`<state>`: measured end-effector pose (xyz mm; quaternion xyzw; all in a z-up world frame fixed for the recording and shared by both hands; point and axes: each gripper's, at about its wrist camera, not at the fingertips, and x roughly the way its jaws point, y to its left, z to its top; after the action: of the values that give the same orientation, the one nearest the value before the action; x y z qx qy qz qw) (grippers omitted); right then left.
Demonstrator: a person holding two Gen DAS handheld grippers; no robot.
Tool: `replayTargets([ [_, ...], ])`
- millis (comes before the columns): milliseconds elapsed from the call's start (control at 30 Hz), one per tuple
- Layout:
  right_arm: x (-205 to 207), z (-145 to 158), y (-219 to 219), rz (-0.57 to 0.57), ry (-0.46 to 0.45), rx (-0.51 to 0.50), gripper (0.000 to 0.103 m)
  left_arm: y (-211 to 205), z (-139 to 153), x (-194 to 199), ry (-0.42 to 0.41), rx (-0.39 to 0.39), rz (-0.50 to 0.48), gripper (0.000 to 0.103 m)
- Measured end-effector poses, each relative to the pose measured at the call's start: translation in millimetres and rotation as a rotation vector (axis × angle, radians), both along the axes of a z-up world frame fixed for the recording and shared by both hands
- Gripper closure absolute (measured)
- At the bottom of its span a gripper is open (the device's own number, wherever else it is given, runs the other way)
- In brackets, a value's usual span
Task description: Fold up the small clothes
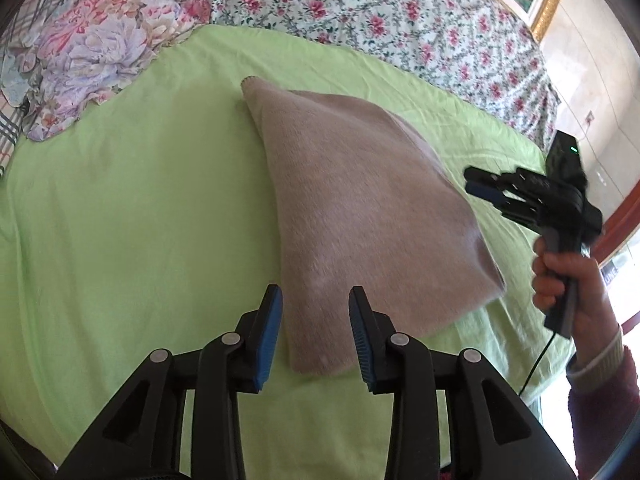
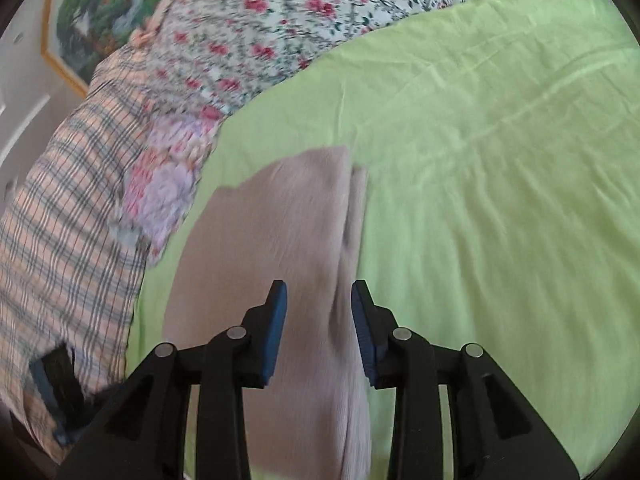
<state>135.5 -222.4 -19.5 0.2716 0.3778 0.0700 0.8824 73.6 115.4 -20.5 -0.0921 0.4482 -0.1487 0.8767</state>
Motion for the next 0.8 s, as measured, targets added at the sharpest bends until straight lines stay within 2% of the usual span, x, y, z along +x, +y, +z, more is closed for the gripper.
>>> replayTargets([
  [133,50.6,-10.1,-13.4,-0.019,0.003,0.081,0.068,-1.2,-6.2,14.8,0.021,0.003,0.012,0.068],
  [200,69.6,-15.3,-15.9,0.008,0.01,0.118,0.068,-1.9,-9.8,19.8,0.032,0.004,0.014,0.068],
  [233,78.4,-17.6,-14.1,0.022,0.025,0.115,0.077,-1.9,-12.0,22.0,0.039,0.002,0.014,0.068],
  [267,80.6,-14.8,-13.9,0.011,0.025,0.081,0.095,-1.7,-14.3,23.8,0.045,0.002,0.017,0.068],
  [367,68.4,0.3,-11.9,-0.02,-0.054,0.026,0.095,-0.7,-18.8,26.8,0.054,-0.006,0.019,0.068],
  [433,69.7,-8.3,-7.8,-0.038,-0.007,-0.052,0.095,0.1,-21.2,28.5,0.057,-0.008,0.015,0.066],
  [500,77.9,-23.6,-6.7,-0.027,0.051,-0.05,0.095,-1.3,-22.9,30.2,0.062,-0.002,0.011,0.066],
  [567,79.5,-28.2,-9.7,-0.037,0.063,-0.027,0.093,-2.1,-21.4,30.0,0.06,0.002,0.008,0.066],
  [633,73.5,-19.0,-13.0,-0.065,0.053,-0.018,0.087,-3.3,-19.4,28.2,0.058,0.008,0.009,0.067],
  [800,28.1,14.9,-6.9,-0.056,-0.008,-0.051,0.086,-4.5,-13.1,21.6,0.043,0.013,0.01,0.067],
])
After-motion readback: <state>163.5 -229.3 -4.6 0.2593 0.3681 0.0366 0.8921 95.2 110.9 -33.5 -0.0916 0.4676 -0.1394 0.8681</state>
